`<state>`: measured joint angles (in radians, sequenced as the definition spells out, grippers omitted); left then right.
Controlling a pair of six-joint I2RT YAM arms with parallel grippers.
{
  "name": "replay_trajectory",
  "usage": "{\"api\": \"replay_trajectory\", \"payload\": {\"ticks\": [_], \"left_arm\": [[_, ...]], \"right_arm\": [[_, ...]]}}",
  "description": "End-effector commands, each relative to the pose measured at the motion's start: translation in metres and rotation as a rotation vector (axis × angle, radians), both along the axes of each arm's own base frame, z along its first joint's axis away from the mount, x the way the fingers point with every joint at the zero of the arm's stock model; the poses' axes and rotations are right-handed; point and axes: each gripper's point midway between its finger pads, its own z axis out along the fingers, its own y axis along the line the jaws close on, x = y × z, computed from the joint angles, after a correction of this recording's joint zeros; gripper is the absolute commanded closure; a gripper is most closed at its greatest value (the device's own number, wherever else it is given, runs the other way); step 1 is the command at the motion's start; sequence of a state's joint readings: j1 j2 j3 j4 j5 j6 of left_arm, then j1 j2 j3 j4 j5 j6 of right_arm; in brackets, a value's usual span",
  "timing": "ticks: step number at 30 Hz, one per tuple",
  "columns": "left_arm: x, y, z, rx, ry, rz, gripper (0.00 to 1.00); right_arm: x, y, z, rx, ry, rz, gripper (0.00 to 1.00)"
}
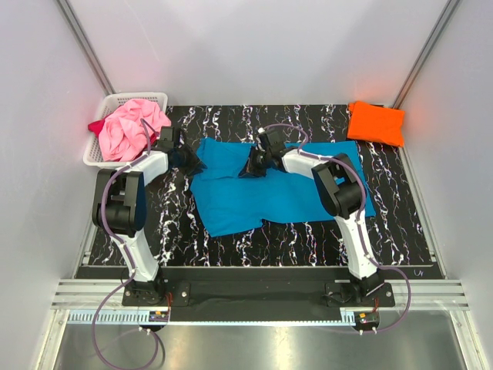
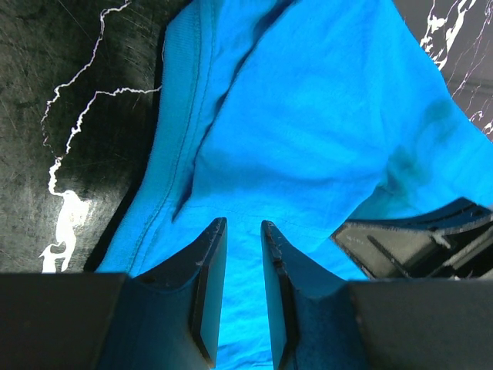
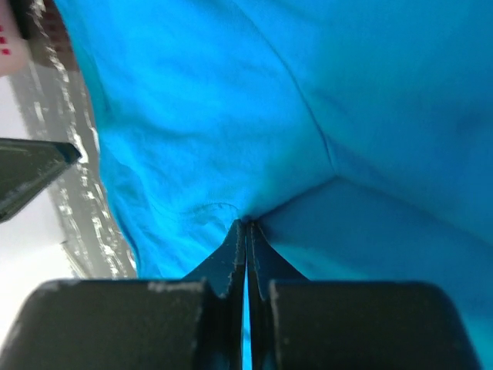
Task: Fold and stack the t-shirts
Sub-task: Fold the tshirt
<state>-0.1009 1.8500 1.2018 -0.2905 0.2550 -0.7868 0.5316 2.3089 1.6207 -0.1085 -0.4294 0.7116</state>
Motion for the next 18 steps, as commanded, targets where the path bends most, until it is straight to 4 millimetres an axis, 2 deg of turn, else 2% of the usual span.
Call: {"api": "replay_trajectory", "payload": {"ticks": [1,9,10,18], "left_arm": [[0.009,-0.002,0.009,-0.027,-0.04,-0.004,0.71],[0.008,-0.002,0.008,-0.027,-0.037,-0.003,0.71],[0.008,-0.002,0.007,-0.027,-0.035,-0.003,0.71],[0.007,-0.003,0.004,-0.03,-0.028,-0.001,0.71]], "right_arm": [[-0.011,-0.002,0.027,-0.061,-0.063,0.019,1.0],[-0.031,-0.009,0.033,-0.154,-0.101,0.024,1.0],[-0.03,-0.01,0.039,-0.158,-0.119,0.018,1.0],[-0.036,-0.022,0.046,-0.228,-0.156,-0.015,1.0]]}}
